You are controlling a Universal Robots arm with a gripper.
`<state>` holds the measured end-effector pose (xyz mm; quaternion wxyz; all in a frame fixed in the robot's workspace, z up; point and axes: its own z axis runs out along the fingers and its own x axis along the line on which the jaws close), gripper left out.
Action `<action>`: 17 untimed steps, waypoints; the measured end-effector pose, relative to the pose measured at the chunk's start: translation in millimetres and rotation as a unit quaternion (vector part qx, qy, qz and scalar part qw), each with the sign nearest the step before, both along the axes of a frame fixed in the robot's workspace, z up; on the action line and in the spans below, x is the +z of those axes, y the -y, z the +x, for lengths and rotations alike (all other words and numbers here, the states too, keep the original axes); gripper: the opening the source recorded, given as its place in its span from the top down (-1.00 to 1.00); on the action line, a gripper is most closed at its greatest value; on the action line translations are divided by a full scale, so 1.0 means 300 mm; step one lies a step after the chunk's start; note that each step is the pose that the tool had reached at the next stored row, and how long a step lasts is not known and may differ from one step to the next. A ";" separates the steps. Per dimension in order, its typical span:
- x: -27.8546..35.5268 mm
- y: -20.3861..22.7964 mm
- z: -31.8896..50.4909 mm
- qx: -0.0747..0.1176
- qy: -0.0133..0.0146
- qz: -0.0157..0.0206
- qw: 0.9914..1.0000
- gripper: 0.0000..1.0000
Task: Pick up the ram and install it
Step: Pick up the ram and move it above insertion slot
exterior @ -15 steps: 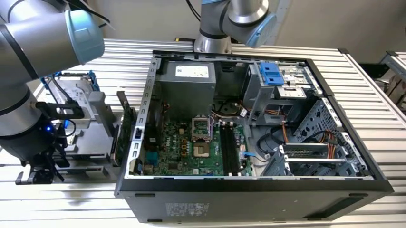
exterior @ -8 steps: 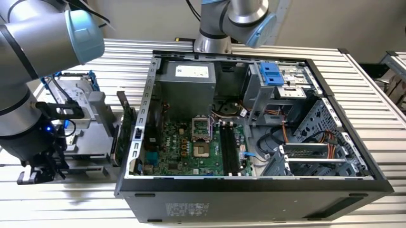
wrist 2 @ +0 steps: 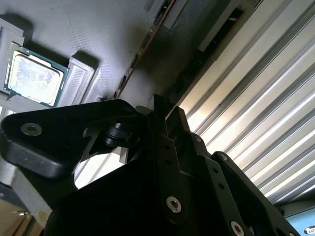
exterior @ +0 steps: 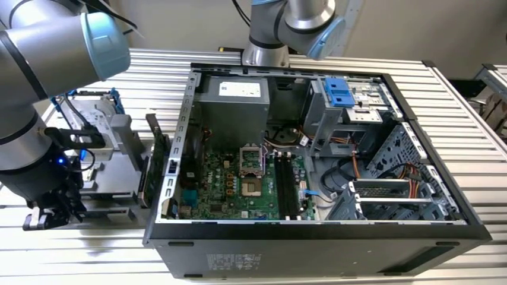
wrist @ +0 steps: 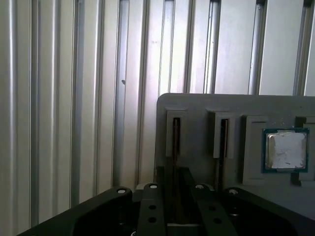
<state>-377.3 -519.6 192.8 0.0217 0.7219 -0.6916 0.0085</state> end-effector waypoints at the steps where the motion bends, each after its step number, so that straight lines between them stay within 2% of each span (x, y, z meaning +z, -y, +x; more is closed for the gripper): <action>1: 0.000 0.000 0.000 0.000 0.000 0.000 1.000 -1.00; 13: 0.000 0.000 0.000 0.002 0.000 -0.002 1.000 -1.00; 14: 0.000 0.000 0.000 0.002 0.000 -0.001 1.000 1.00; 17: 0.000 0.000 0.000 0.003 0.000 -0.001 1.000 1.00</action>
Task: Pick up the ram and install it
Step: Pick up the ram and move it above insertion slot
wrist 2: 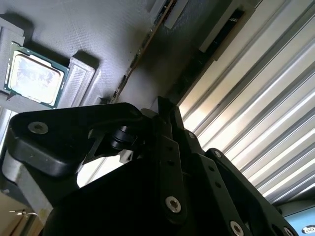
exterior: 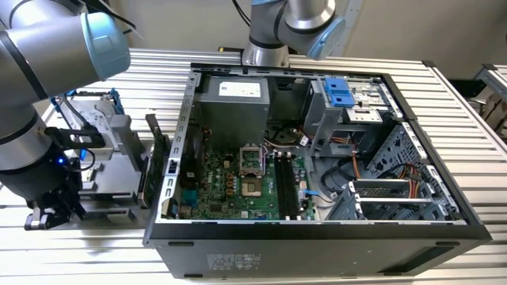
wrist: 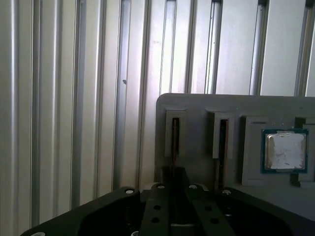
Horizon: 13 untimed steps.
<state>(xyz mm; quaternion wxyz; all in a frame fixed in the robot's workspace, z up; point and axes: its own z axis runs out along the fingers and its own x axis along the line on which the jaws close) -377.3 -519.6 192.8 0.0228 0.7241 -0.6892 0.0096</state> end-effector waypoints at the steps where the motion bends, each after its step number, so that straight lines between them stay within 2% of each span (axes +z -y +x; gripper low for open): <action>1: 0.000 0.000 0.000 0.000 0.000 0.000 1.000 1.00; 13: 0.000 0.000 0.000 0.004 0.000 0.000 1.000 1.00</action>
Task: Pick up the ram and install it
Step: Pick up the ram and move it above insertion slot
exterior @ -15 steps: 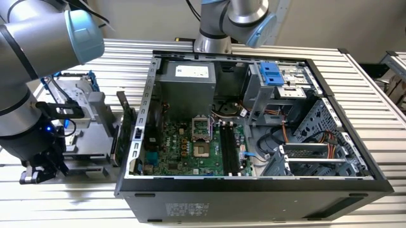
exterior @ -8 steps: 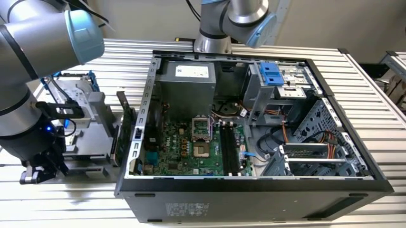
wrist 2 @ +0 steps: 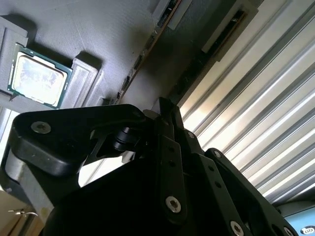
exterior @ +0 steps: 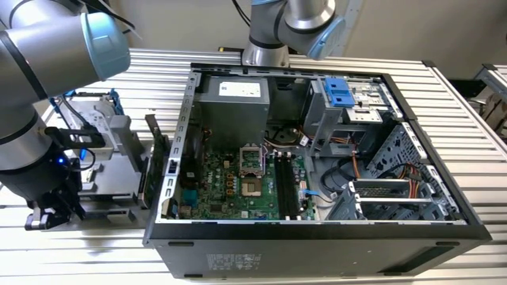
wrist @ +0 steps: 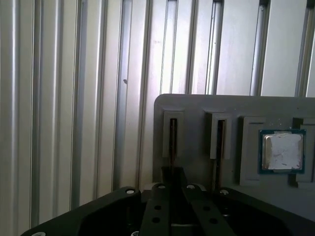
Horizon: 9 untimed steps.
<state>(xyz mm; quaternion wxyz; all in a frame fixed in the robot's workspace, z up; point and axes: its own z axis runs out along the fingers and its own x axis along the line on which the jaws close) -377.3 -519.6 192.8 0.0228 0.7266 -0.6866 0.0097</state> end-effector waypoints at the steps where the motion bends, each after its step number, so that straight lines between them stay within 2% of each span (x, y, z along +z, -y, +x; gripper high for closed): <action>1: 0.000 0.000 0.000 0.000 0.000 0.000 1.000 1.00; 9: 0.000 0.000 0.000 0.003 0.000 0.000 1.000 1.00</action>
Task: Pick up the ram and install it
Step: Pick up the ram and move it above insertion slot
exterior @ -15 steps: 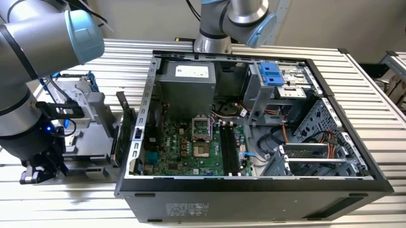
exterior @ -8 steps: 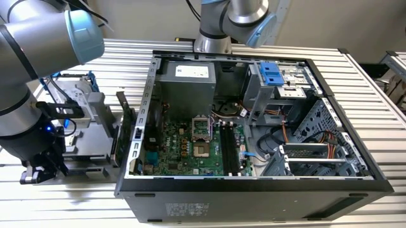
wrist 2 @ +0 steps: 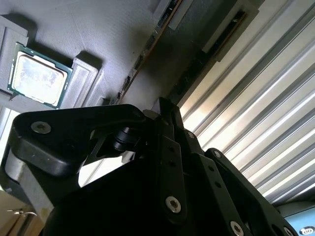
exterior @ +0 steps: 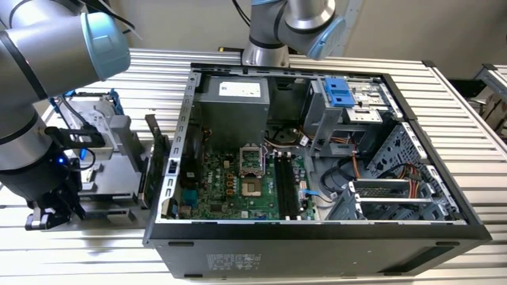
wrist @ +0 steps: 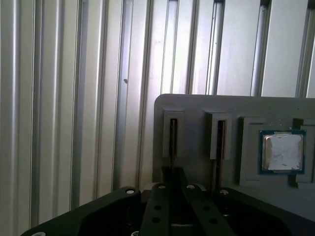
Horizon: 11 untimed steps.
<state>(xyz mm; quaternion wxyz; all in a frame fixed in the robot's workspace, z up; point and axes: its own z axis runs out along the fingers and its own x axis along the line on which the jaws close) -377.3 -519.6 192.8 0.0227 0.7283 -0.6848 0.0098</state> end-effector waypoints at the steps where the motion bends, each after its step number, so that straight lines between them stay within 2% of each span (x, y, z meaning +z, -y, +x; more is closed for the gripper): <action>1: 0.000 0.000 0.000 0.000 0.000 0.000 1.000 1.00; 11: 0.000 0.000 0.000 0.003 0.000 0.000 1.000 1.00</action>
